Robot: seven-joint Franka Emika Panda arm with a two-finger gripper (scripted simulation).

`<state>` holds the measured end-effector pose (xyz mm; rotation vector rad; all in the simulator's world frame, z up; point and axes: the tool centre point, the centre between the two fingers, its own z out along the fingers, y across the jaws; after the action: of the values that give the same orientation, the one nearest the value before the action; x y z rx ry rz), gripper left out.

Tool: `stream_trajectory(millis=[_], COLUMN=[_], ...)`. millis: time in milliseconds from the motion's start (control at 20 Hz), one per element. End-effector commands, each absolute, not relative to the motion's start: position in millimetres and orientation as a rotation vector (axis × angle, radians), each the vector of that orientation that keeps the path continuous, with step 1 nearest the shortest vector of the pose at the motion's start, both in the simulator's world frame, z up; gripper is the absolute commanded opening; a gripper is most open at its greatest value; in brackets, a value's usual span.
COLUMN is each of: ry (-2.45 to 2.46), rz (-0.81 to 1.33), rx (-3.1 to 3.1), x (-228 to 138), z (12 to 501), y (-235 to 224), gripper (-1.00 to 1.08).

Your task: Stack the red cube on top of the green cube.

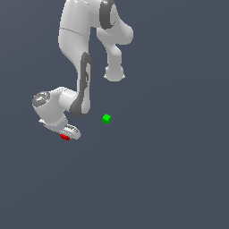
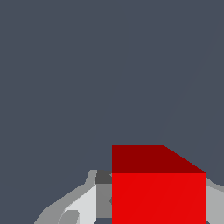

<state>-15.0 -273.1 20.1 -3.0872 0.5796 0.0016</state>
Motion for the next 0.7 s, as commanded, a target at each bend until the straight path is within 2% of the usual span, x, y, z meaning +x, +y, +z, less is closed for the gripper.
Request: stream_trajectory(millis=[0,300,650], ry=[0.58,0.58,0.58], rz=[0.001,0.001,0.001], rx=[-3.087,-3.087,-3.087], x=[-14.9,-15.6,-16.1], z=[22.5,44.7,93.2], y=[-273.4,-272.9,-272.6], gripper=[-1.0,-1.0,-1.0])
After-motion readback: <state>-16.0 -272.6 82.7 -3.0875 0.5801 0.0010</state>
